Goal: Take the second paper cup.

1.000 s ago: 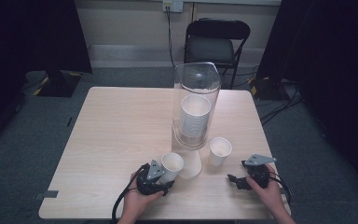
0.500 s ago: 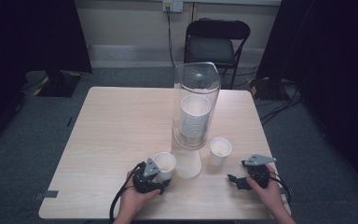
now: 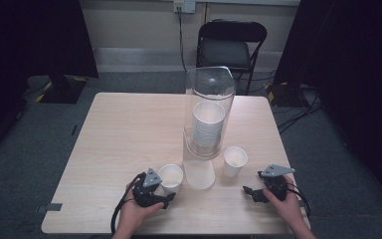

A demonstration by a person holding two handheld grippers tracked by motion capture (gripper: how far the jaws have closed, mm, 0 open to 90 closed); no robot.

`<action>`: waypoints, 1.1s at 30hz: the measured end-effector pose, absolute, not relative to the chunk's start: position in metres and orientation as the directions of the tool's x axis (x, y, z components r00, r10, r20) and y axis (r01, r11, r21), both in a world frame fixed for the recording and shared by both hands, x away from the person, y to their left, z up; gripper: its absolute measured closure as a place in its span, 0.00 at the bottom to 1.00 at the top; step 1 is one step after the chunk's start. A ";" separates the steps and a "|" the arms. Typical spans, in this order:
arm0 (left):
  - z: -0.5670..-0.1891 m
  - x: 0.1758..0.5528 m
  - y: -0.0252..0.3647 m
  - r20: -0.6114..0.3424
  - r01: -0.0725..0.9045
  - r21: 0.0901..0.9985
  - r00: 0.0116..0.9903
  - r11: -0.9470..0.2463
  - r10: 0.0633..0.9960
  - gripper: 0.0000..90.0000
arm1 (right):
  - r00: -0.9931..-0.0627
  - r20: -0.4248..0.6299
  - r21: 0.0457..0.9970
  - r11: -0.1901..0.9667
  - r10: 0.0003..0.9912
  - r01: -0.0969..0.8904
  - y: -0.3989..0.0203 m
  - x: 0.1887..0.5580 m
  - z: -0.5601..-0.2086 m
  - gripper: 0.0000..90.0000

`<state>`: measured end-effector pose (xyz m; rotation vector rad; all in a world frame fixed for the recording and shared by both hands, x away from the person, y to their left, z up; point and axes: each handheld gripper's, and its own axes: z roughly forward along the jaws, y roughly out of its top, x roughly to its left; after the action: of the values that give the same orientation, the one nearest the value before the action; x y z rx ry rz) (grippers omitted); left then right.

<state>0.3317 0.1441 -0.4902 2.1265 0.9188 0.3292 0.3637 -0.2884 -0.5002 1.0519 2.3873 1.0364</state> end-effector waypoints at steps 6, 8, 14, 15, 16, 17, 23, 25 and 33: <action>-0.486 0.330 0.167 -0.070 0.514 0.750 0.688 -0.416 0.723 0.20 | -0.672 -0.011 0.733 0.462 0.741 0.498 -0.288 0.364 -0.500 0.14; -0.487 0.329 0.175 -0.083 0.527 0.749 0.676 -0.401 0.733 0.20 | -0.672 -0.011 0.734 0.463 0.740 0.497 -0.288 0.364 -0.500 0.14; -0.485 0.327 0.199 -0.066 0.525 0.745 0.672 -0.412 0.738 0.18 | -0.672 -0.011 0.734 0.463 0.741 0.498 -0.288 0.364 -0.500 0.14; -0.485 0.326 0.203 -0.068 0.527 0.745 0.669 -0.408 0.740 0.18 | -0.671 -0.011 0.734 0.462 0.741 0.498 -0.288 0.364 -0.500 0.14; -0.485 0.326 0.207 -0.063 0.523 0.747 0.670 -0.410 0.740 0.18 | -0.672 -0.011 0.734 0.463 0.741 0.498 -0.288 0.364 -0.500 0.14; -0.486 0.325 0.211 -0.063 0.522 0.747 0.672 -0.411 0.738 0.18 | -0.672 -0.011 0.734 0.462 0.741 0.498 -0.288 0.364 -0.500 0.14; -0.488 0.324 0.234 -0.066 0.541 0.743 0.645 -0.393 0.761 0.18 | -0.672 -0.011 0.734 0.463 0.741 0.498 -0.288 0.364 -0.500 0.14; -0.488 0.324 0.240 -0.066 0.542 0.747 0.637 -0.385 0.768 0.18 | -0.672 -0.011 0.734 0.462 0.741 0.498 -0.288 0.364 -0.500 0.14; -0.491 0.327 0.259 -0.065 0.559 0.746 0.603 -0.363 0.795 0.18 | -0.672 -0.011 0.734 0.462 0.741 0.498 -0.288 0.364 -0.500 0.14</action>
<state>0.3266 0.2593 -0.4911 2.0702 1.0662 0.3975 0.3637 -0.2884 -0.5002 1.0508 2.3872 1.0360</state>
